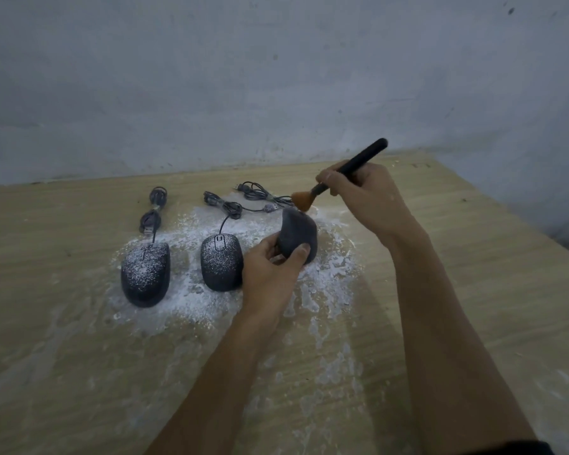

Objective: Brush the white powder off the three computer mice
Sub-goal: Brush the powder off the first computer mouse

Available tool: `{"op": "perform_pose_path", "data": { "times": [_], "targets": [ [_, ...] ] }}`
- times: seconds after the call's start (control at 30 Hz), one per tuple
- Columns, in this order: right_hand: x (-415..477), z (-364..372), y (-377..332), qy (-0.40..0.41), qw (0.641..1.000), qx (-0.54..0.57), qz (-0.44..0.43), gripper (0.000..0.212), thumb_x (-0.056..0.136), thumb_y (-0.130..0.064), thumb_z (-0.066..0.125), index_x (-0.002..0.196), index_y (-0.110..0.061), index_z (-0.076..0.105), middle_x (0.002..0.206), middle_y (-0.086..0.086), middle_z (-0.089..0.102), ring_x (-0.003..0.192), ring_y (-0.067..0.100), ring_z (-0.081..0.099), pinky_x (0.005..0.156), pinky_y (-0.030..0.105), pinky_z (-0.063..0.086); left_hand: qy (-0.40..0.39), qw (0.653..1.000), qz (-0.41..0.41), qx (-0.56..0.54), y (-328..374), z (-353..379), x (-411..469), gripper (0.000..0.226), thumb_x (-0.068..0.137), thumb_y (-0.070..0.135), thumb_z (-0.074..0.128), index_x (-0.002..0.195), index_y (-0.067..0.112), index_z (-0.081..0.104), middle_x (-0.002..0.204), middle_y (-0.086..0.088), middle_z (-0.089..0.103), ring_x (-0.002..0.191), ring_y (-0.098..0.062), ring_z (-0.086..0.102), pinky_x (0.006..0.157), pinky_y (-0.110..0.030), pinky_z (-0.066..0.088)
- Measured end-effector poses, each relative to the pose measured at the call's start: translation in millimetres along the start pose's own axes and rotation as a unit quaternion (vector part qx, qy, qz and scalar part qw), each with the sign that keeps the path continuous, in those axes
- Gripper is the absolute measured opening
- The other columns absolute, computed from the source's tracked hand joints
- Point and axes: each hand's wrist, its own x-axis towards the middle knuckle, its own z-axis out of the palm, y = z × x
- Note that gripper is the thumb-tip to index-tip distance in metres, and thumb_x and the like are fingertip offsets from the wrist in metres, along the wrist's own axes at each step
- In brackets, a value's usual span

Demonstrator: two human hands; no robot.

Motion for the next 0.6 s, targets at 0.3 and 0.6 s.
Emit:
{"op": "perform_pose_path", "data": {
  "times": [0.3,0.6],
  "targets": [
    [8.6,10.4,-17.2,-0.088,0.989,-0.114,-0.037,0.019,0.096,-0.027,0.068,0.088,-0.013,0.077,0.07,0.007,0.068,0.055,0.005,0.051,0.052,0.015,0.039,0.027,0.994,0.058,0.086,-1.9,6.1,-9.2,0.038,0.081,0.022,0.079,0.112,0.035,0.061,0.088,0.023,0.069,0.079,0.013,0.066,0.061,-0.005,0.05],
    [9.5,17.5,-23.3,-0.127,0.972,-0.192,-0.056,0.021,0.097,-0.029,0.067,0.09,-0.012,0.076,0.057,-0.014,0.057,0.048,-0.003,0.05,0.048,0.011,0.035,0.044,0.988,0.099,0.113,-4.9,7.5,-11.4,0.036,0.079,0.024,0.078,0.109,0.037,0.063,0.083,0.019,0.072,0.073,0.007,0.068,0.056,-0.007,0.049]
  ]
}}
